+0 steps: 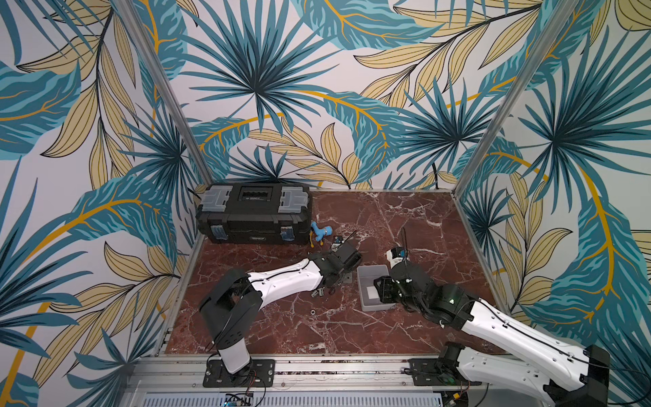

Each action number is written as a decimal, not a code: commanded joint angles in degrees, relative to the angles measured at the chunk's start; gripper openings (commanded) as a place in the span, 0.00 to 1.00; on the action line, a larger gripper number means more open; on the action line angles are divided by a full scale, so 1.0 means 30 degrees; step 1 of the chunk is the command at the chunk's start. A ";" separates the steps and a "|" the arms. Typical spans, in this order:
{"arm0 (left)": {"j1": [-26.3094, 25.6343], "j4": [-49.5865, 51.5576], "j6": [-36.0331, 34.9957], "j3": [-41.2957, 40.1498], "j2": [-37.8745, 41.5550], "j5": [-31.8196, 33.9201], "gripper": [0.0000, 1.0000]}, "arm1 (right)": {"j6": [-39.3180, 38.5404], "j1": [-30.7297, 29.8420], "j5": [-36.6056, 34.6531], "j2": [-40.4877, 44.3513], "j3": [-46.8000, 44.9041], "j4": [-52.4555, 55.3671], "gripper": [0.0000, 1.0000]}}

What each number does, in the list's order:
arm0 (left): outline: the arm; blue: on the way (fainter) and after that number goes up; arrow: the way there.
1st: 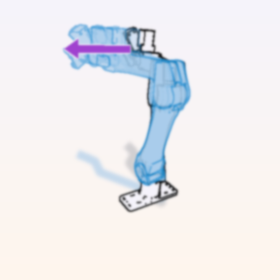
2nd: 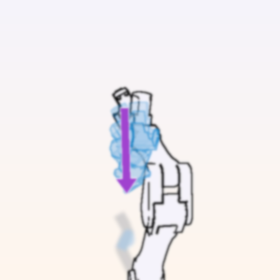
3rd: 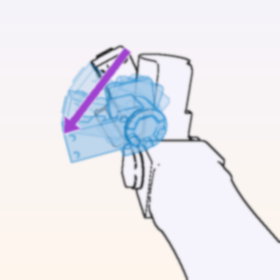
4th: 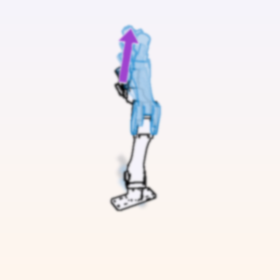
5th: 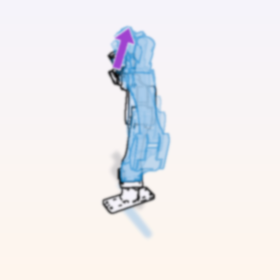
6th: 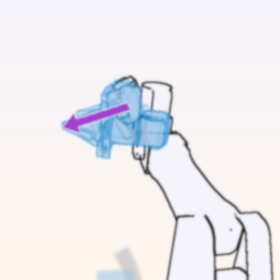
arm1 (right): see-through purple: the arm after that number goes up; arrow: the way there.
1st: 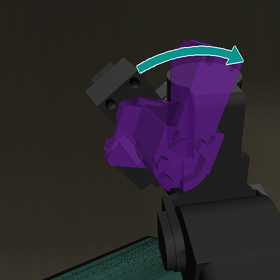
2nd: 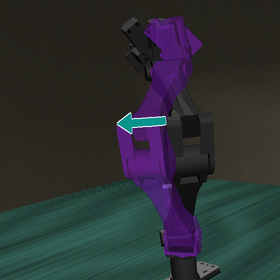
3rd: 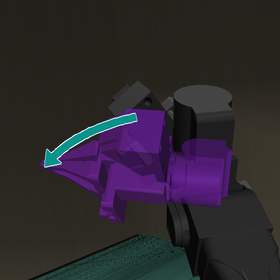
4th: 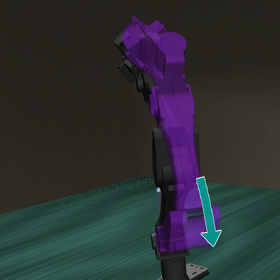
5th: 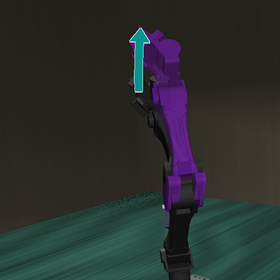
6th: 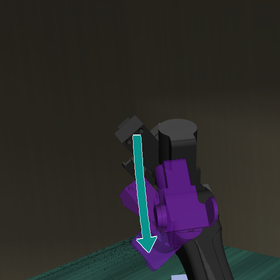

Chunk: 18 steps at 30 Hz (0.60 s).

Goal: Put the socket on the desktop into the storage box
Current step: Pick up the socket head at the center of the board.

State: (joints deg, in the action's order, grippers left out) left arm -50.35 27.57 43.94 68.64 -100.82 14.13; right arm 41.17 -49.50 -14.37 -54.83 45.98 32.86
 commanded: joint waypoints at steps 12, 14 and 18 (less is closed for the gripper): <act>0.1384 0.0675 -0.1565 0.2688 -0.2728 0.0138 0.44 | 0.0189 -0.0058 -0.0431 0.0698 -0.0779 -0.0048 0.29; 0.1388 0.0763 -0.1661 0.2870 -0.2934 0.0243 0.44 | 0.0106 -0.0065 -0.0483 0.0698 -0.0746 -0.0037 0.29; 0.1399 0.0891 -0.1713 0.3047 -0.3438 0.0447 0.44 | -0.0054 -0.0077 -0.0676 0.0584 -0.0682 -0.0026 0.29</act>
State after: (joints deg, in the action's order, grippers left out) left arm -46.24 29.39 39.83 75.57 -109.69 14.35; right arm 41.54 -49.50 -15.07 -53.25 44.82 32.88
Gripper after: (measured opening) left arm 0.443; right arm 0.287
